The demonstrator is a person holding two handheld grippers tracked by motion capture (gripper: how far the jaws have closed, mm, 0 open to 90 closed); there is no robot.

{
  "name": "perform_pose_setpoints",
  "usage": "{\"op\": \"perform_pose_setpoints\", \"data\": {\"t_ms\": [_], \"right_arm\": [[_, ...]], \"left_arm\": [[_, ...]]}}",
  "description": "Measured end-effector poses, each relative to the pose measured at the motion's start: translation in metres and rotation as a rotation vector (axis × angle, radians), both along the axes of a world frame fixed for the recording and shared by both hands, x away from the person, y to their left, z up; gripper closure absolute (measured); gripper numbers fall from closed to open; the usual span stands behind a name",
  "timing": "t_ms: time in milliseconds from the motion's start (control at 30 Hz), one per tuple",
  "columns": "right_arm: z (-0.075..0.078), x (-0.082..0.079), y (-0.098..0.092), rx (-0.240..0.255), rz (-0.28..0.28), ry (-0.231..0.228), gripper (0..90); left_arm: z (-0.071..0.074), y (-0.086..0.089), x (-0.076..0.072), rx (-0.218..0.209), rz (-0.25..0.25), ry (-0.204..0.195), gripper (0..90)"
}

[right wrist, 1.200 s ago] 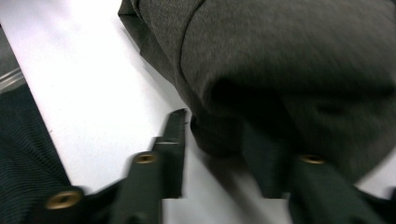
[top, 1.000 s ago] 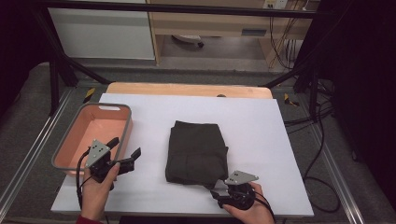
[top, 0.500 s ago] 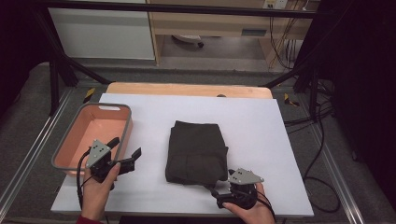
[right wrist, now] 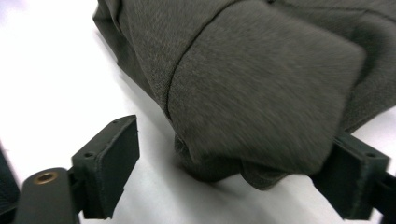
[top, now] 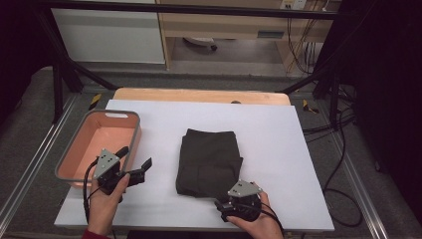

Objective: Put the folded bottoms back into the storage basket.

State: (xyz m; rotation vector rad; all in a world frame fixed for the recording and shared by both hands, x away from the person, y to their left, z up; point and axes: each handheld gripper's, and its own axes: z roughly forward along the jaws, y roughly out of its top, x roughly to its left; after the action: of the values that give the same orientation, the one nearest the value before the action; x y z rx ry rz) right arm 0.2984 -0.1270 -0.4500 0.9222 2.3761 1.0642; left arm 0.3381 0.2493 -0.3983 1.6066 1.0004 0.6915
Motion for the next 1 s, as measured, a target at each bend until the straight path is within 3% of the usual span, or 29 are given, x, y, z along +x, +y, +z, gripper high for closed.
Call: {"op": "perform_pose_setpoints", "data": {"t_ms": [167,200,333,367,400,433,533,700,867,1000], "right_arm": [[-0.007,0.004,0.005,-0.049,-0.012,-0.022,24.1],[-0.008,0.005,0.005,-0.071,-0.021,-0.045,31.3],[-0.008,0.006,0.004,-0.077,-0.03,-0.059,41.1],[-0.007,0.007,0.002,-0.069,-0.032,-0.062,49.8],[-0.007,0.007,0.002,-0.069,-0.032,-0.062,49.8],[-0.004,0.009,0.0,-0.039,-0.029,-0.049,59.0],[-0.001,0.01,-0.004,0.004,-0.025,-0.026,65.6],[0.003,0.009,-0.01,0.043,-0.023,-0.004,67.7],[0.005,0.001,-0.015,0.071,-0.01,0.027,67.7],[0.007,-0.009,-0.017,0.064,0.009,0.038,67.5]], "left_arm": [[0.0,-0.001,0.0,0.004,-0.004,0.0,7.1],[0.0,-0.001,0.0,0.005,-0.004,0.0,7.1],[0.0,-0.001,0.0,0.005,-0.003,0.001,7.1],[0.0,-0.001,0.0,0.004,-0.003,0.001,7.2],[0.0,-0.001,0.0,0.005,-0.004,0.001,7.2],[0.0,-0.001,0.0,0.005,-0.005,0.0,7.1],[0.0,-0.001,0.0,0.005,-0.007,0.0,7.1],[0.001,-0.002,0.0,0.002,-0.015,0.001,7.6],[0.003,-0.007,-0.004,0.032,-0.048,0.007,7.5],[0.002,-0.016,-0.007,0.019,-0.075,0.014,7.3]]}}
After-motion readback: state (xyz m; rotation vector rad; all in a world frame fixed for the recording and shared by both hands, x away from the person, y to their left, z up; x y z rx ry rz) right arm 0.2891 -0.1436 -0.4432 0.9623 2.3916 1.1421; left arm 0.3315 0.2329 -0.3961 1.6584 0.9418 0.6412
